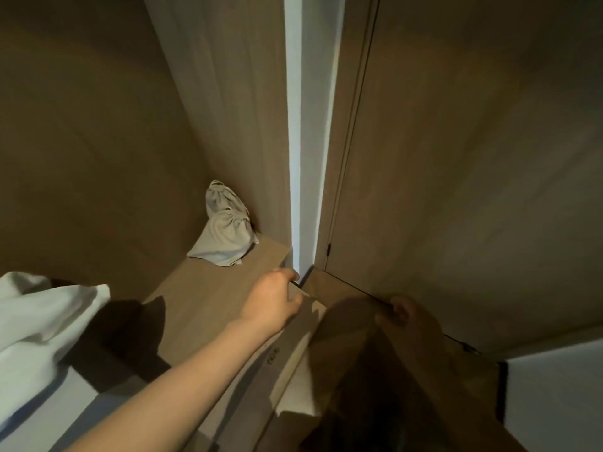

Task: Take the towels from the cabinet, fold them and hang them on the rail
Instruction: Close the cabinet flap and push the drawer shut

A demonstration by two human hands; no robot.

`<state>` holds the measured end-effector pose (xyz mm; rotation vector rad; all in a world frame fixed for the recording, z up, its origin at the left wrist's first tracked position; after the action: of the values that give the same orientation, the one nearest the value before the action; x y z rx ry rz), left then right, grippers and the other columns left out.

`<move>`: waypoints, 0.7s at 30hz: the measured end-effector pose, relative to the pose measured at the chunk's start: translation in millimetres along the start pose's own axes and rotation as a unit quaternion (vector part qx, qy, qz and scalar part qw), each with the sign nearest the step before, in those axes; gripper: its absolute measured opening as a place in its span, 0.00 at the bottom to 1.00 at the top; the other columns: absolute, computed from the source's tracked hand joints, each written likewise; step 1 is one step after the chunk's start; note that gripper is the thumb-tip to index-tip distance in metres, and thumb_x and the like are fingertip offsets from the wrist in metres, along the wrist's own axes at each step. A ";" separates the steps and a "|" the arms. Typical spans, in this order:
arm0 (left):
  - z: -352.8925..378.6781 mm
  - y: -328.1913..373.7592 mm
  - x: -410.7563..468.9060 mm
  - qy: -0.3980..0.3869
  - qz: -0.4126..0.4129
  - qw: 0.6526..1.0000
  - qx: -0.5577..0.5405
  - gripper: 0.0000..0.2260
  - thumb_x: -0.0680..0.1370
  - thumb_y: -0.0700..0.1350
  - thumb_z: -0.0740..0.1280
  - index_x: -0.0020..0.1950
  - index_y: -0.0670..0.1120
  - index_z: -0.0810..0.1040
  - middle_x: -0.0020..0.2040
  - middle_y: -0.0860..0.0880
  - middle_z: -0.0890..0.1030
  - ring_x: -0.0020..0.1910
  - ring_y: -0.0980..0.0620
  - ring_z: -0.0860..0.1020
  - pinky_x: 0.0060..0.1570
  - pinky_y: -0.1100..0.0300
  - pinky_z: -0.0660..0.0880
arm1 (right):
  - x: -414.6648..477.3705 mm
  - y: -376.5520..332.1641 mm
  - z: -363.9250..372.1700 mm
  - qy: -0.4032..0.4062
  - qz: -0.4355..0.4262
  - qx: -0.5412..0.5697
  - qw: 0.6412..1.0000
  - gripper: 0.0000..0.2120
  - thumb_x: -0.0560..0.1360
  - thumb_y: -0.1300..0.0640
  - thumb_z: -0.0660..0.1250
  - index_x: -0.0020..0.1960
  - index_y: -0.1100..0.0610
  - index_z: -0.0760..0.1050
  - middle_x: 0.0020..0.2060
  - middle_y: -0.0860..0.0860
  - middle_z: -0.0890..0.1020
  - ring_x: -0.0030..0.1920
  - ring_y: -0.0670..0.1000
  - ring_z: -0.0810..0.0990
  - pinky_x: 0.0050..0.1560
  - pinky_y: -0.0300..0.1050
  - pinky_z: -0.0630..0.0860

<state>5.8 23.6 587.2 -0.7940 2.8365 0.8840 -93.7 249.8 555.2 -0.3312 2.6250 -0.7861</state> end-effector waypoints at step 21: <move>148.6 79.8 78.6 0.011 -0.214 0.977 0.002 0.17 0.79 0.50 0.64 0.67 0.48 0.74 0.62 0.49 0.77 0.60 0.50 0.76 0.60 0.56 0.73 | 220.2 102.6 -3.1 -0.175 -0.155 -0.088 0.968 0.21 0.75 0.49 0.70 0.66 0.50 0.72 0.59 0.47 0.78 0.53 0.43 0.75 0.51 0.38 0.72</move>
<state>-114.6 125.0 487.9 -1.3498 2.5250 0.8009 -304.9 263.2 436.0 -0.8639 2.3368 -0.5271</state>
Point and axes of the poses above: each hand's wrist, its own x-axis towards the middle knuckle, its own z-axis out of the palm, y = z × x, the point moved 1 cm from there along x, towards the middle knuckle
